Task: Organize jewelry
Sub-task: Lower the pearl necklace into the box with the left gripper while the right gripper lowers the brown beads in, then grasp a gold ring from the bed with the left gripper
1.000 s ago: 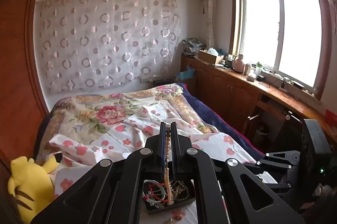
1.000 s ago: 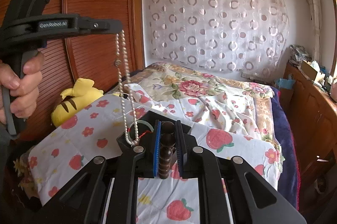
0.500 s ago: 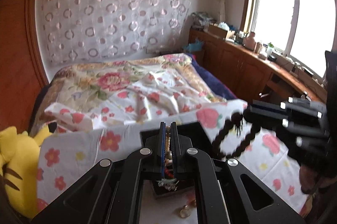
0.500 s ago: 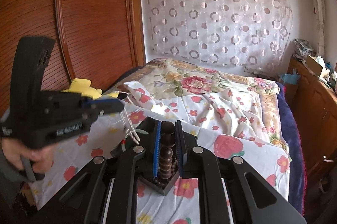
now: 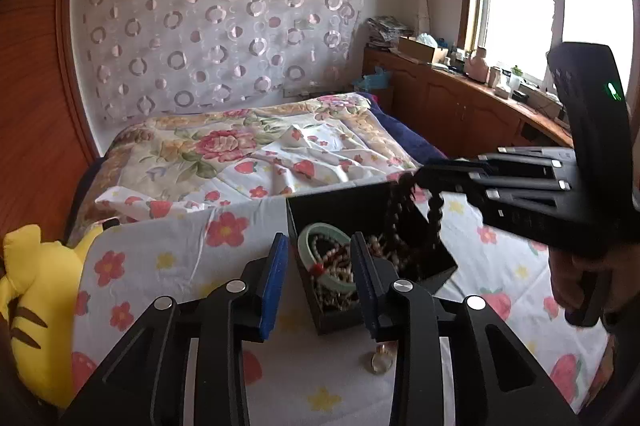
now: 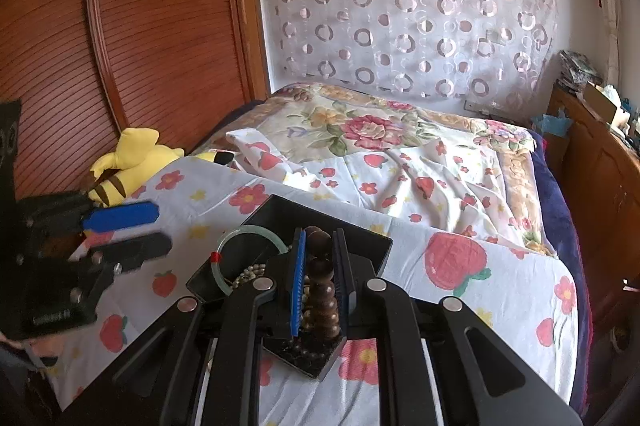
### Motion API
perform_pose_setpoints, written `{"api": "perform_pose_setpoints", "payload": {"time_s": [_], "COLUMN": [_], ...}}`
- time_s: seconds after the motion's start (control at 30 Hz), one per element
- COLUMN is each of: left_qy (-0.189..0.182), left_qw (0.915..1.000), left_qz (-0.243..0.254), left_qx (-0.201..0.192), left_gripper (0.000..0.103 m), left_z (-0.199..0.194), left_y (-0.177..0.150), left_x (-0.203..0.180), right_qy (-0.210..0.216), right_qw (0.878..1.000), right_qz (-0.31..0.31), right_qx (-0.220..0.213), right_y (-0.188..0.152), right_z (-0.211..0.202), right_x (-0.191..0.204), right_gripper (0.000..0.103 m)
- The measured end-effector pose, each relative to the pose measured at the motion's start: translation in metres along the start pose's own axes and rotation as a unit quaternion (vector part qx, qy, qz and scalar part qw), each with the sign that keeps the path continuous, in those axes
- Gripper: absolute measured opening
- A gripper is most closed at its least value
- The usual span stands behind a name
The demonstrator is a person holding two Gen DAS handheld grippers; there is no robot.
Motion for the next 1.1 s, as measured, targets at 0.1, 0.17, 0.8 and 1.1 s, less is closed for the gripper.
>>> {"api": "perform_pose_setpoints", "payload": {"time_s": [0.1,0.17,0.8,1.1], "left_qy": [-0.004,-0.008,-0.014,-0.028], "left_qw": [1.0000,1.0000,0.9995,0.9970], "left_qz": [0.000,-0.001,0.014,0.028], "left_qx": [0.002,0.003,0.023,0.067], "left_gripper": [0.040,0.044,0.074,0.074], "left_z": [-0.001,-0.001,0.001,0.021], "left_y": [-0.010,-0.014,-0.064,-0.083], "left_x": [-0.002,-0.003,-0.018,-0.027], "right_qy": [-0.002,0.000,0.014,0.006], "right_qw": [1.000,1.000,1.000,1.000], "right_qz": [-0.003,-0.001,-0.017,-0.016], "right_qx": [-0.007,-0.010,-0.007,0.015], "right_y": [0.001,0.003,-0.063,-0.098], "right_z": [-0.004,-0.008,-0.051,-0.053], "right_x": [0.002,0.001,0.016,0.011], "right_gripper": [0.018,0.024,0.041,0.041]}}
Point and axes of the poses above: each gripper's, at about its wrist camera, not at the fingertips, and z roughly the way its jaws point, x to its left, y to its top, the point moved 4 cm from there along z, roughly the way its jaws point, and after that the axes turned 4 degrees about -z, right-handed, at the moved point
